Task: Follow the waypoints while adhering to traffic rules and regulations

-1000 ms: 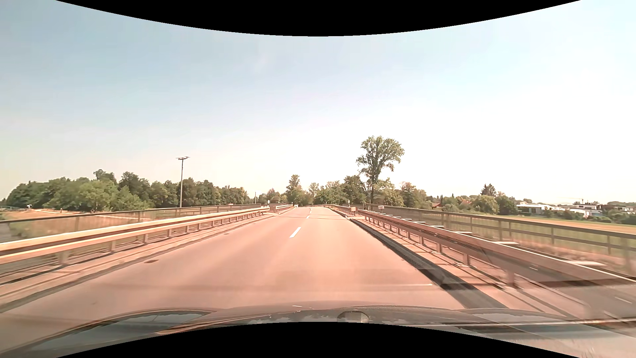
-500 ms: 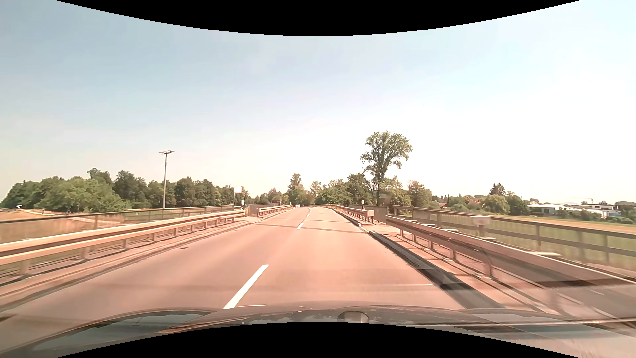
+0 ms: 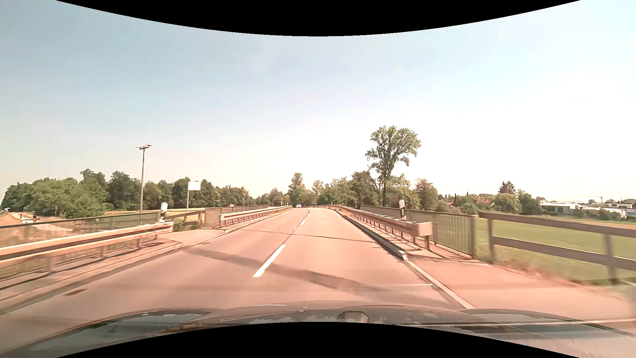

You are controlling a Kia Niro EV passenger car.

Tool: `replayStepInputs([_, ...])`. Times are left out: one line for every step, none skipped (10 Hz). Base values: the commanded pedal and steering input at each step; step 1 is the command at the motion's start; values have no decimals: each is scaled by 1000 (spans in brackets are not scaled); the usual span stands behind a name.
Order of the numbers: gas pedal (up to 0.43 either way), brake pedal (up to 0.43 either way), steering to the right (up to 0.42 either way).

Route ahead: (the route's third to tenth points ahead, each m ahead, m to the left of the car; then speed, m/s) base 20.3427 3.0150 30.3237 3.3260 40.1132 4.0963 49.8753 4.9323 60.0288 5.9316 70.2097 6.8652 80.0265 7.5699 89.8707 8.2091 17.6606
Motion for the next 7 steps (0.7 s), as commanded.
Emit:
replayStepInputs([150,0,-5])
replayStepInputs([150,0,-5])
replayStepInputs([150,0,-5])
replayStepInputs([150,0,-5])
replayStepInputs([150,0,-5])
replayStepInputs([150,0,-5])
replayStepInputs([150,0,-5])
